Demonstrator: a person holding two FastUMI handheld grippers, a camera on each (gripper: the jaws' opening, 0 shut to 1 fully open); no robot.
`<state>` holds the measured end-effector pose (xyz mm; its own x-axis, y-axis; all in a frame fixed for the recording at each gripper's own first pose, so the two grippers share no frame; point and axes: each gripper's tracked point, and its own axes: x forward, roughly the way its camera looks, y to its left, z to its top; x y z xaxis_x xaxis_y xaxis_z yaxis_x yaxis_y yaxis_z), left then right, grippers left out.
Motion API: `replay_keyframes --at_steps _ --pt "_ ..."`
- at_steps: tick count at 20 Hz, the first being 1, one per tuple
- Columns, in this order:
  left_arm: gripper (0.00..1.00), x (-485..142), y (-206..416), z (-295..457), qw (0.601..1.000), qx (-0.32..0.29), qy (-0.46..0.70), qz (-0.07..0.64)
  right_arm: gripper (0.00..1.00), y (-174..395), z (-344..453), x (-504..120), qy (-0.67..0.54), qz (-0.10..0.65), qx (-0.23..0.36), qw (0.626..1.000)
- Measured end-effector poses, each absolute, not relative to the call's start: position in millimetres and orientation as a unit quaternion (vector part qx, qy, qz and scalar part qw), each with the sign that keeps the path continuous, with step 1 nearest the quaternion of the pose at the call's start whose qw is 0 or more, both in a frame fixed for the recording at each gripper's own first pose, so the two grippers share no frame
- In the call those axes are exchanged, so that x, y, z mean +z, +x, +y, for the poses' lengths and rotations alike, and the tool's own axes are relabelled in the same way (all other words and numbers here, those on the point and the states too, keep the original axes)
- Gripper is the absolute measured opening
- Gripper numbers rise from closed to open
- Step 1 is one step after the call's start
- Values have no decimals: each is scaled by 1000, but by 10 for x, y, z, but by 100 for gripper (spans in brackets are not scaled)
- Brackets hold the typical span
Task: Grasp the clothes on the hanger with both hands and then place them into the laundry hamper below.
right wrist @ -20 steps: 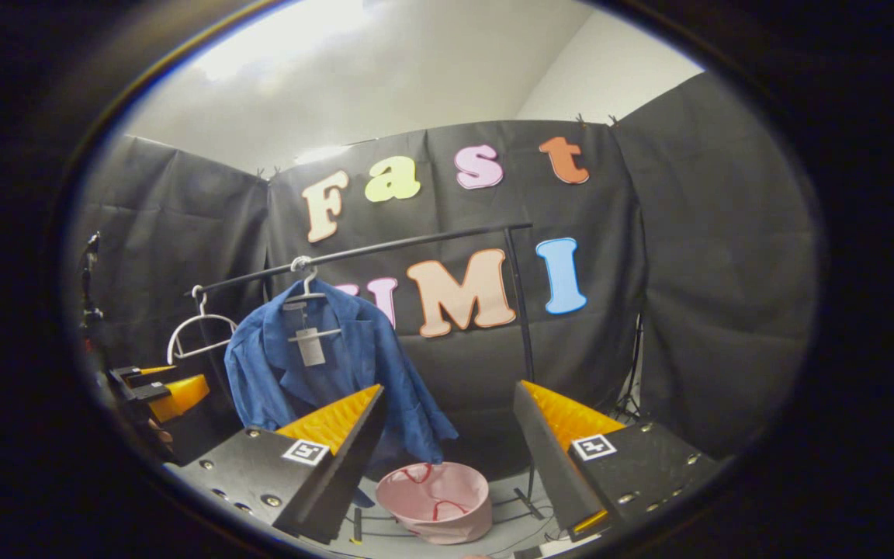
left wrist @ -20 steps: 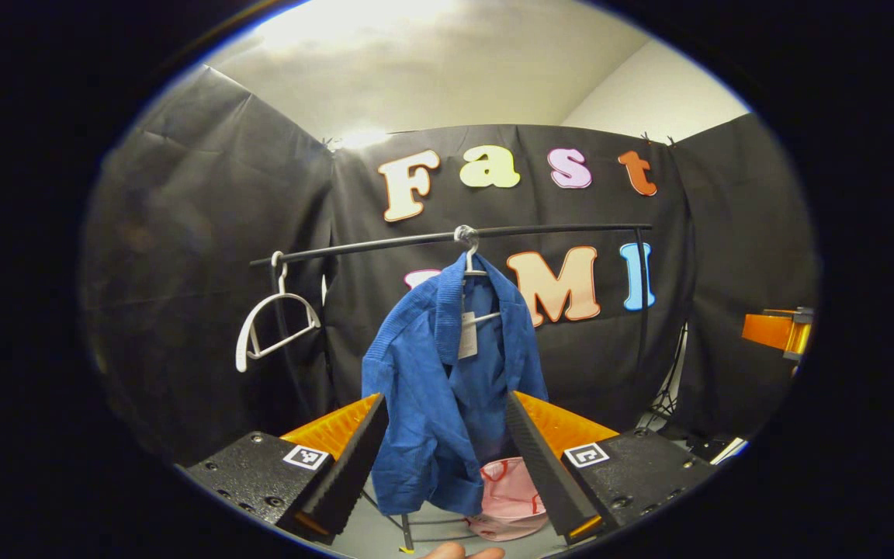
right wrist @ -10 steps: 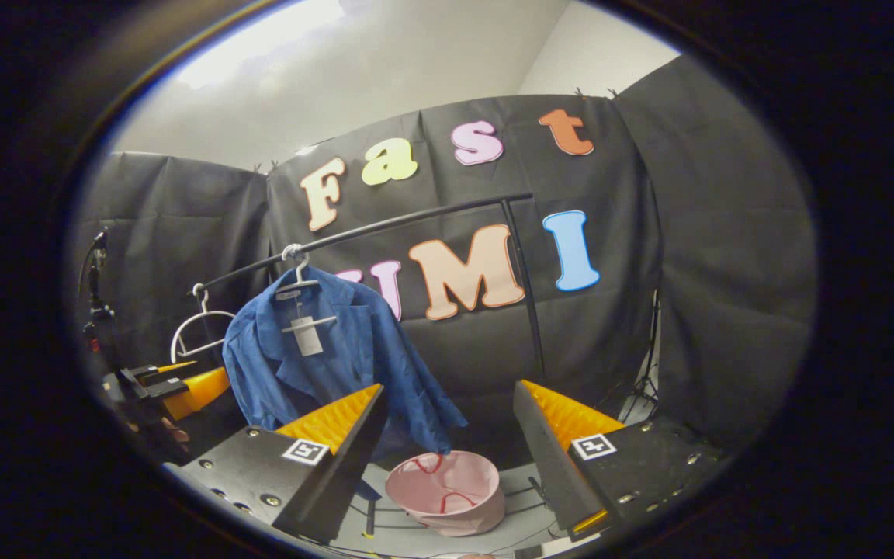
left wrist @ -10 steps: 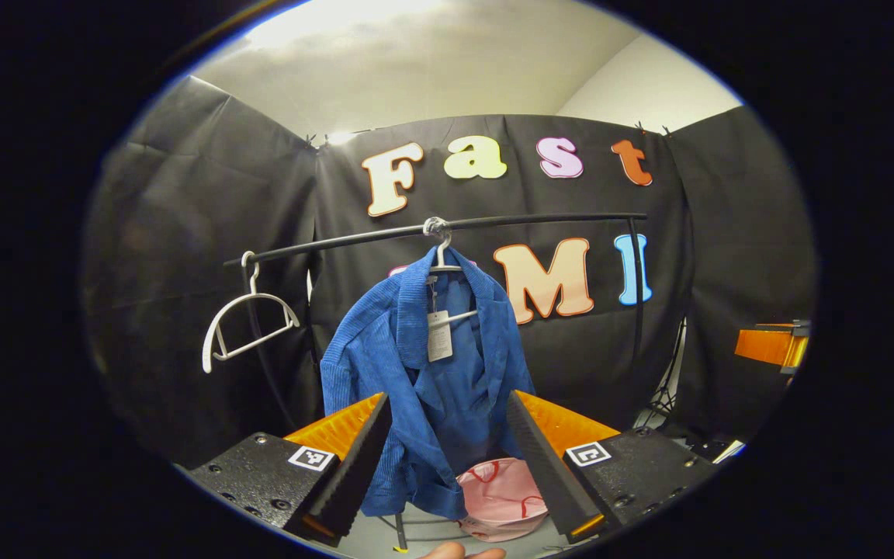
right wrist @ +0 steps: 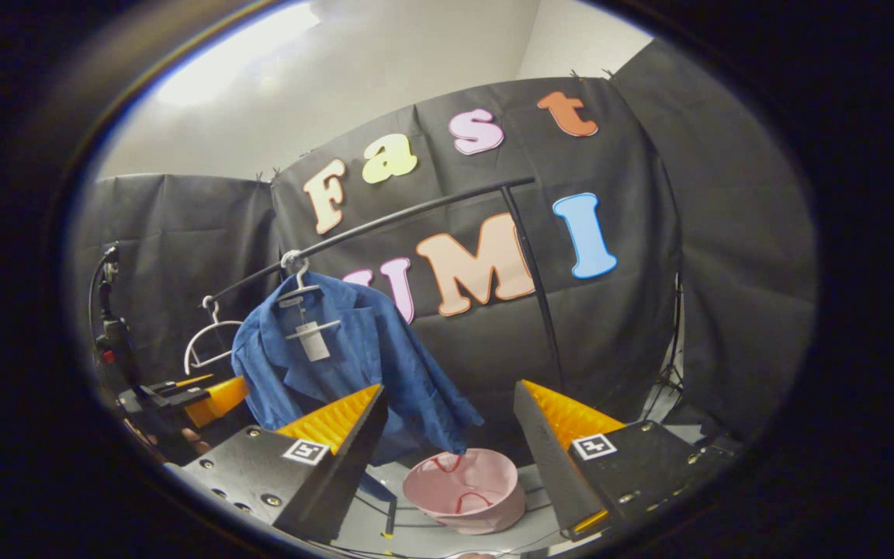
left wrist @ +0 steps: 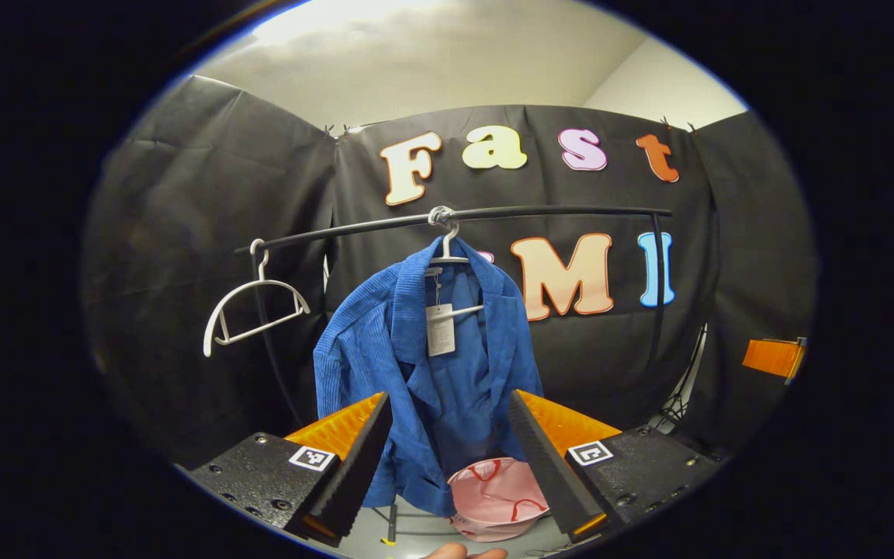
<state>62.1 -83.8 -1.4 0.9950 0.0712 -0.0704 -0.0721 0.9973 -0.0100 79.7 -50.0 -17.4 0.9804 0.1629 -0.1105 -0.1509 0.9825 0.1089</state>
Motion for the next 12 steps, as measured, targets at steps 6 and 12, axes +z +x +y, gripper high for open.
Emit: replay_keyframes --at_steps 6,12 --pt "97 -12 906 -764 999 18 -7 25 98 1203 -216 -244 54 62 86 993" --pt "93 -117 1317 -552 999 14 -9 29 98 1648 139 -384 43 72 94 992"
